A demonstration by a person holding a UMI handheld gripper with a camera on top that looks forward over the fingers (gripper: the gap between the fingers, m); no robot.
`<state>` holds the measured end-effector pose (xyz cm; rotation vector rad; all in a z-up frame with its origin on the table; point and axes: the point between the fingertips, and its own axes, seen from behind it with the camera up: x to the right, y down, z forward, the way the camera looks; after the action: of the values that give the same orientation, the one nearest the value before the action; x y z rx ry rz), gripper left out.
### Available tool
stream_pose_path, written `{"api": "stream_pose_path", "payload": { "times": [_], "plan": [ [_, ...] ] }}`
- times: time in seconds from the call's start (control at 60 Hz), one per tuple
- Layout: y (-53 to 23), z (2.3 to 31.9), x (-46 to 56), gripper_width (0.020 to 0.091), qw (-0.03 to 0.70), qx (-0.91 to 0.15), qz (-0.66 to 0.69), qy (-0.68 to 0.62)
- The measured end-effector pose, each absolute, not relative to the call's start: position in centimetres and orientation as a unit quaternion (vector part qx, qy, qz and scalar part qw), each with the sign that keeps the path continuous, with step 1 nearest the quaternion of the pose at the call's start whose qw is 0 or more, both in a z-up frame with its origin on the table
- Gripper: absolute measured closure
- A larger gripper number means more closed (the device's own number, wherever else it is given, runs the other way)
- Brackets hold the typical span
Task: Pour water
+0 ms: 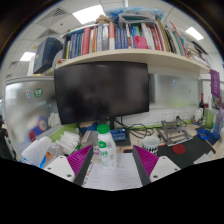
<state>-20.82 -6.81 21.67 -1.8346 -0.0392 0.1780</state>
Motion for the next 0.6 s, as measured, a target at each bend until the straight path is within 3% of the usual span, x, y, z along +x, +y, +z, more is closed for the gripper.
{"api": "stream_pose_path", "payload": {
  "times": [0.25,0.483,0.533,0.6],
  "plan": [
    [-1.4,13.9,-22.0,0.03,0.586,-0.807,0.048,-0.052],
    [1.4,12.1,-21.2,0.0309,0.604,-0.794,0.014,-0.058],
    [1.8,12.5,-20.7,0.0355,0.614,-0.787,-0.001,-0.059],
    [2.1,13.3,-20.5,0.0482,0.628,-0.775,-0.006,-0.061]
  ]
}}
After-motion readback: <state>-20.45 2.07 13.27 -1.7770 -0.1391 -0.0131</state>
